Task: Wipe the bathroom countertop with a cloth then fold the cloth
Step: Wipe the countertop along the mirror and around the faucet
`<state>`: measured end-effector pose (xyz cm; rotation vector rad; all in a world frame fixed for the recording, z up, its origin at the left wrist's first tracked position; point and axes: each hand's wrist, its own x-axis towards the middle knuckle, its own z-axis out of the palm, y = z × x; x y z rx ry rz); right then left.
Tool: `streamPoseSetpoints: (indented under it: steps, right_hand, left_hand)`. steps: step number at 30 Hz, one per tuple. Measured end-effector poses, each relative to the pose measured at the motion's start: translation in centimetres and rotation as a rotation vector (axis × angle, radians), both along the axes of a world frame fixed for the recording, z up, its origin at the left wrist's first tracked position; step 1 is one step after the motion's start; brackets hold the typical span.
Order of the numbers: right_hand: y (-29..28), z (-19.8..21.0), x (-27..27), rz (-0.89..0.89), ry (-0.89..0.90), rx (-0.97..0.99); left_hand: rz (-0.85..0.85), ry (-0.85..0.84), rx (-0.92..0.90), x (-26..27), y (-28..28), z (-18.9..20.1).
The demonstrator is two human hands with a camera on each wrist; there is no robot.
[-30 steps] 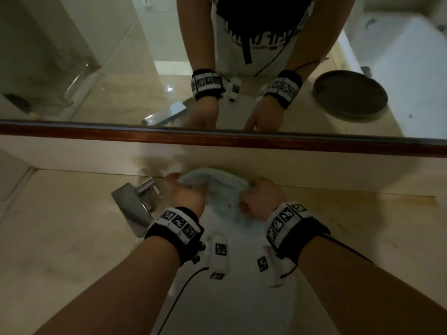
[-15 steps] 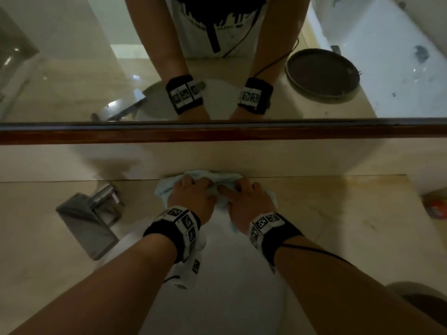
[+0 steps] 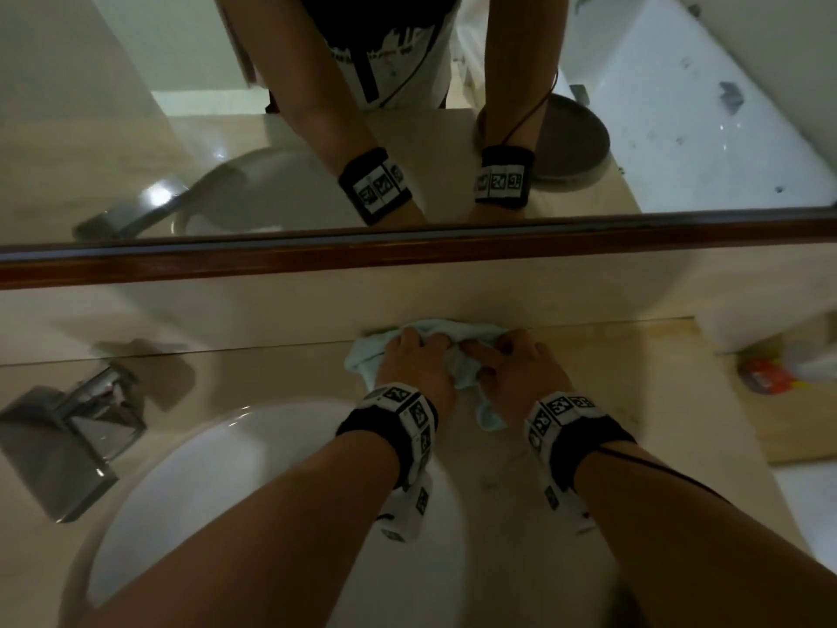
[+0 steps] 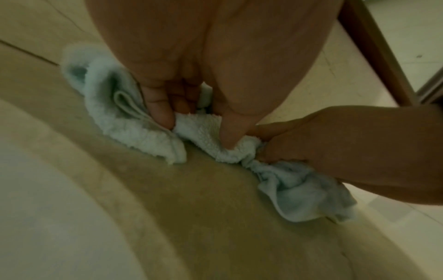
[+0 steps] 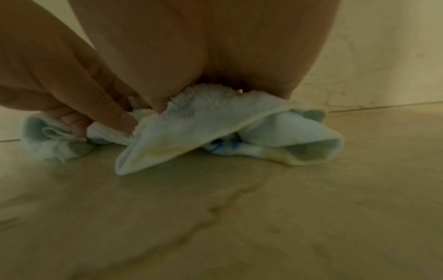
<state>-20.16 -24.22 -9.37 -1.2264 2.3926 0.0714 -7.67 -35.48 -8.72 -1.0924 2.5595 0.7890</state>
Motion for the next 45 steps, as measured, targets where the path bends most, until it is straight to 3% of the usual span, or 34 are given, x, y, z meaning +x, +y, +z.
streamPoseSetpoints:
  steps: [8,17,21,27,31,34,36,38,41,45]
  right_hand:
    - [3.4,-1.1,-1.6,-0.023,-0.04,0.056]
    - [6.1,2.0,3.4,0.043,-0.204,0.102]
    - [5.0,3.4,6.9,0.108,-0.273,0.154]
    - [-1.6,5.2,13.7,0.206,-0.149,0.06]
    - [-6.8,8.4,17.8,0.249,-0.063,-0.109]
    - [-10.1,11.6,20.0,0.287,-0.038,-0.314]
    - [-11.6,13.3,21.4,0.295,-0.017,-0.431]
    - [-12.0,14.7,22.4,0.282,-0.011,-0.542]
    - [-11.6,16.1,22.7,0.234,-0.066,-0.701]
    - [-11.1,17.4,21.1,0.117,-0.074,-0.813]
  left_hand:
    - [-0.138,0.014,-0.03,-2.2,3.3,-0.2]
    - [-0.218,-0.115,0.06,2.6,5.0,1.0]
    - [-0.13,-0.126,0.209,7.1,4.5,1.1]
    - [0.168,-0.012,0.286,13.8,-0.6,3.5]
    - [0.46,0.235,0.179,18.2,-4.2,6.0]
    - [0.642,0.652,0.112,20.6,-5.3,6.7]
    - [0.775,0.89,0.255,21.4,-5.7,7.4]
    - [0.912,1.039,0.508,21.7,-5.9,8.5]
    - [0.913,1.197,0.725,21.6,-6.1,10.8]
    - [0.855,1.248,0.729,19.5,-7.2,13.1]
